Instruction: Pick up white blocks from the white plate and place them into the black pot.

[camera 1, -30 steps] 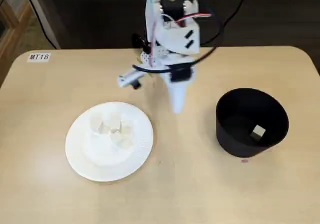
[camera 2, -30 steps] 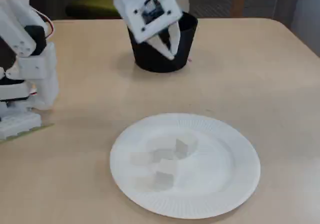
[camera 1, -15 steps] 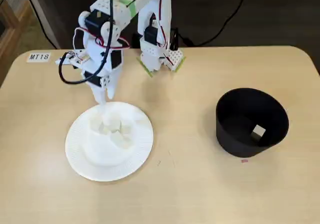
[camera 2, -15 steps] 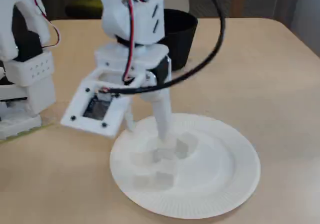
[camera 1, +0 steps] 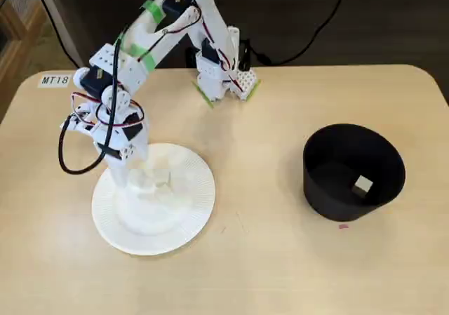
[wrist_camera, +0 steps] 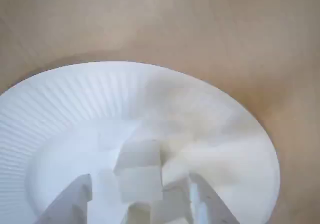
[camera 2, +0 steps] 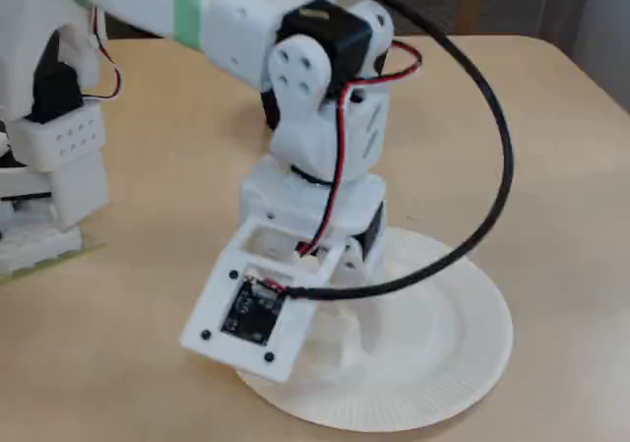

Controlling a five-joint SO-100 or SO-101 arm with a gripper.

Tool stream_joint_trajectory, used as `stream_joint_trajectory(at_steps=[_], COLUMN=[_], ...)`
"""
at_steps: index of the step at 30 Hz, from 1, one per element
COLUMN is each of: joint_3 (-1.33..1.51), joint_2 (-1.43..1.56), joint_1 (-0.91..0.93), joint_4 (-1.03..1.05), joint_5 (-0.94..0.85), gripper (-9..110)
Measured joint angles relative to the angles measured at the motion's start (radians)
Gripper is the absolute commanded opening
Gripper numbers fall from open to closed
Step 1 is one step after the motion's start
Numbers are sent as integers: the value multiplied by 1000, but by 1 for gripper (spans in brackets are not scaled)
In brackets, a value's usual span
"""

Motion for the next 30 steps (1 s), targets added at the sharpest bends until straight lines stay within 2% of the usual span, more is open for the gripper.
stream_joint_trajectory(at_steps=[9,11,13,23,30], joint_3=[-11,-15,-20,-25,44], joint_2=[-61,-69,-74,-61,245], joint_1=[-2,-6,-15,-35,-114], joint_4=[-77,-106,-140,-258,-560], joint_5=[-5,-5,0,26,51], gripper=[24,18,-2,-2,-2])
